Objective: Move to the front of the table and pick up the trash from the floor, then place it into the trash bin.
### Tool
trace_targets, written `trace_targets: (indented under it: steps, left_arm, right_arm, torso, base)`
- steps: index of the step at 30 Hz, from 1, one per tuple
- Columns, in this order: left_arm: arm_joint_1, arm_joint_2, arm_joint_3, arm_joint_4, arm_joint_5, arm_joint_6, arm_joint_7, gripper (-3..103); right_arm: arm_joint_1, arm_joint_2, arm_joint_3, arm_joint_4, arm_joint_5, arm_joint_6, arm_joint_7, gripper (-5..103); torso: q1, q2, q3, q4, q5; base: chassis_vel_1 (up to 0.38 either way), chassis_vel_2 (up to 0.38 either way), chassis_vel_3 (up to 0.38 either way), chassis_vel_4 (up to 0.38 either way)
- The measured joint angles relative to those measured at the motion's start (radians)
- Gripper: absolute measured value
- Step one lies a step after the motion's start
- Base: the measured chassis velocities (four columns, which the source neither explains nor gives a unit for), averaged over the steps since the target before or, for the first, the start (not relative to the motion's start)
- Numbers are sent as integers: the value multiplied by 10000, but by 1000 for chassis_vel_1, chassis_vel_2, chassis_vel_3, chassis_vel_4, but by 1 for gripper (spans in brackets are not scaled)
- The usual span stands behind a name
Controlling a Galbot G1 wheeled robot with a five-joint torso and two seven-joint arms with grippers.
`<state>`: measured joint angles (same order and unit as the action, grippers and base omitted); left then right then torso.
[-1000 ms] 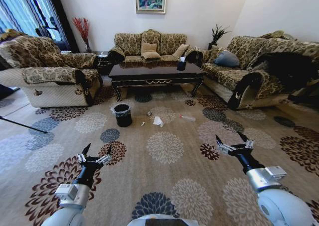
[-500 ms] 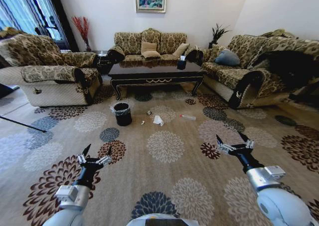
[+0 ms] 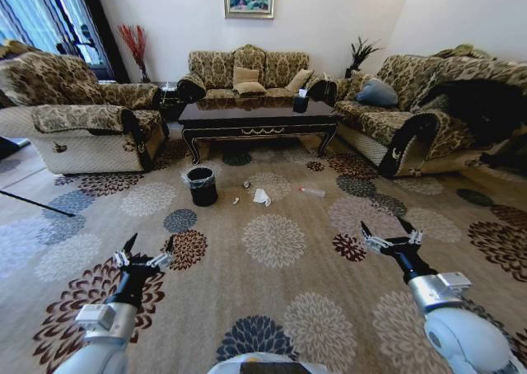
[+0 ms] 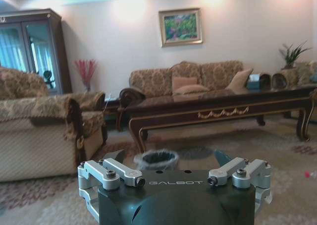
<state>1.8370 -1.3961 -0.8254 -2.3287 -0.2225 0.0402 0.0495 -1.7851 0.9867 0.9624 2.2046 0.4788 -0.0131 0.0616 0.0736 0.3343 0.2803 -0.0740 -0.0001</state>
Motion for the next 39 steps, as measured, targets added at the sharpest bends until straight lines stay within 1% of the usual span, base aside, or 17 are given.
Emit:
trace_targets:
  steps: [3,6,7,11,12,17,19,22,25,28,29,32,33,35,36,39]
  left_arm:
    - [-64,1,-107,286,-47,-83,-8,100]
    - [-244,74,-448,495,-376,-87,-11,100]
    - [-244,74,-448,495,-376,-87,-11,100]
    - [-609,238,-1022,719,-875,77,-1,100]
    - [-609,238,-1022,719,-875,77,-1,100]
    - [-1158,630,-2021,1324,-1484,194,60,100]
    - [-1209,680,-2122,1397,-1529,194,68,100]
    - [-1379,913,-2529,1737,-1795,195,97,100]
    - [-1372,889,-2500,1748,-1802,188,109,100]
    - [-1274,688,-2138,1483,-1682,190,113,100]
    - [-1274,688,-2138,1483,-1682,190,113,100]
    - [-1071,452,-1693,841,-1714,330,111,100]
    - [-1071,452,-1693,841,-1714,330,111,100]
    - [-900,280,-1397,272,-1724,461,111,100]
    - [-900,280,-1397,272,-1724,461,111,100]
    - [-775,217,-1230,-108,-1700,557,110,100]
  right_arm:
    - [48,-26,29,-173,-18,101,1,100]
    - [141,-71,110,-459,-32,227,3,100]
    - [141,-71,110,-459,-32,227,3,100]
    - [299,-231,388,-946,-69,390,-13,100]
    - [299,-231,388,-946,-69,390,-13,100]
    - [331,-581,956,-1868,-125,575,-44,100]
    - [330,-607,1013,-1970,-138,600,-46,100]
    - [343,-689,1192,-2308,-154,674,-63,100]
    - [347,-698,1197,-2301,-142,679,-64,100]
    - [319,-675,1152,-2000,-130,683,-68,100]
    - [319,-675,1152,-2000,-130,683,-68,100]
    - [264,-575,989,-1611,-36,750,-80,100]
    - [264,-575,989,-1611,-36,750,-80,100]
    - [227,-470,808,-1359,126,889,-132,100]
    - [227,-470,808,-1359,126,889,-132,100]
    - [200,-365,702,-1249,89,999,-222,100]
  torso:
    - [-34,-93,-62,0,0]
    - [-90,-239,-151,1,0]
    - [-90,-239,-151,1,0]
    - [-148,-429,-284,0,1]
    - [-148,-429,-284,0,1]
    - [-219,-664,-446,0,0]
    - [-229,-693,-464,0,1]
    - [-289,-856,-568,-1,1]
    - [-315,-951,-636,2,1]
    - [-353,-1100,-746,0,-1]
    - [-353,-1100,-746,0,-1]
    - [-406,-1236,-832,0,1]
    - [-406,-1236,-832,0,1]
    - [-439,-1359,-921,0,4]
    - [-439,-1359,-921,0,4]
    - [-476,-1511,-1036,0,3]
  base:
    - [0,0,0,0]
    - [0,0,0,0]
    - [0,0,0,0]
    - [0,0,0,0]
    - [0,0,0,0]
    - [0,0,0,0]
    - [0,0,0,0]
    - [0,0,0,0]
    - [0,0,0,0]
    - [0,0,0,0]
    - [0,0,0,0]
    - [0,0,0,0]
    - [0,0,0,0]
    - [0,0,0,0]
    - [0,0,0,0]
    - [0,0,0,0]
